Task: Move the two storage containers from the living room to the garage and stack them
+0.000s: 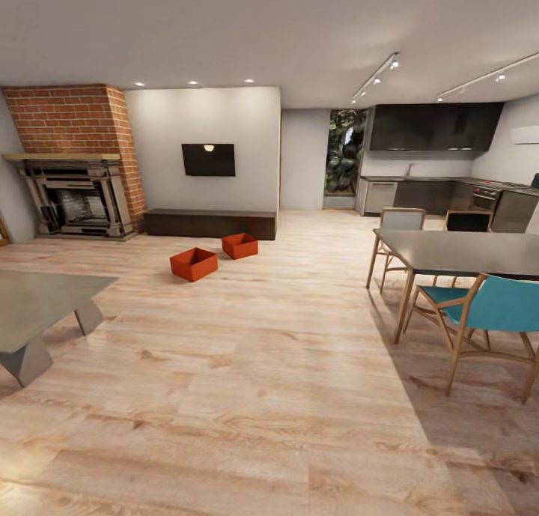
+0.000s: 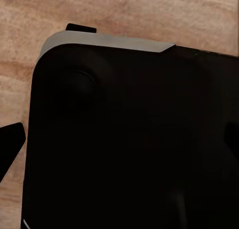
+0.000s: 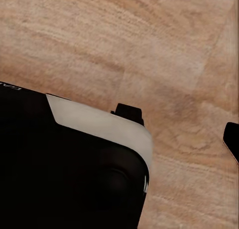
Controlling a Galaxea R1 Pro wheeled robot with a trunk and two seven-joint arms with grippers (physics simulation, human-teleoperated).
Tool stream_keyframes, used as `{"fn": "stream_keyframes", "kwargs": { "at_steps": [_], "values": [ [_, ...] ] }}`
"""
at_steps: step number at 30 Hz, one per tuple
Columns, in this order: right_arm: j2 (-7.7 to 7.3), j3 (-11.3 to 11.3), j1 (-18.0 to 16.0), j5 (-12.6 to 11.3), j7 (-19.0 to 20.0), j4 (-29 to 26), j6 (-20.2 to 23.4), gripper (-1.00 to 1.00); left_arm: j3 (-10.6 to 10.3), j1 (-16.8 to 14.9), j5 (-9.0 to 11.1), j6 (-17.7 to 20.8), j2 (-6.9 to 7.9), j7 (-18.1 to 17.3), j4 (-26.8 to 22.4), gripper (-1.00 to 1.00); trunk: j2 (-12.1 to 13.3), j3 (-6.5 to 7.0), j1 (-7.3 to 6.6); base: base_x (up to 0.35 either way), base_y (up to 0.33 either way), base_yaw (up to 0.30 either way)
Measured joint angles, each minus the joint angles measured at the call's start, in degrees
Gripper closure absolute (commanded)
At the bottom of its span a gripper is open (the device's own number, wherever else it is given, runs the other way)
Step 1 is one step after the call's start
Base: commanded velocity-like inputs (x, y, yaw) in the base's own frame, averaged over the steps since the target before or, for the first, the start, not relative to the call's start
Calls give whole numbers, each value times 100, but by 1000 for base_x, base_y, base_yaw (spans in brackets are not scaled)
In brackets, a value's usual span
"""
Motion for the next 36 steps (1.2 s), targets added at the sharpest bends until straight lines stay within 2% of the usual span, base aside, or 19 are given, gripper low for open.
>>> {"fn": "stream_keyframes", "kwargs": {
  "at_steps": [30,36],
  "values": [
    [5,-79,0,-75,-4,2,-7,-100,8,0,6,-36,-2,4,2,-100,0,0,0,322,72,0],
    [6,-108,0,-204,-2,0,-2,-100,2,0,5,-19,-2,1,2,-100,0,0,0,322,70,0]
  ]
}}
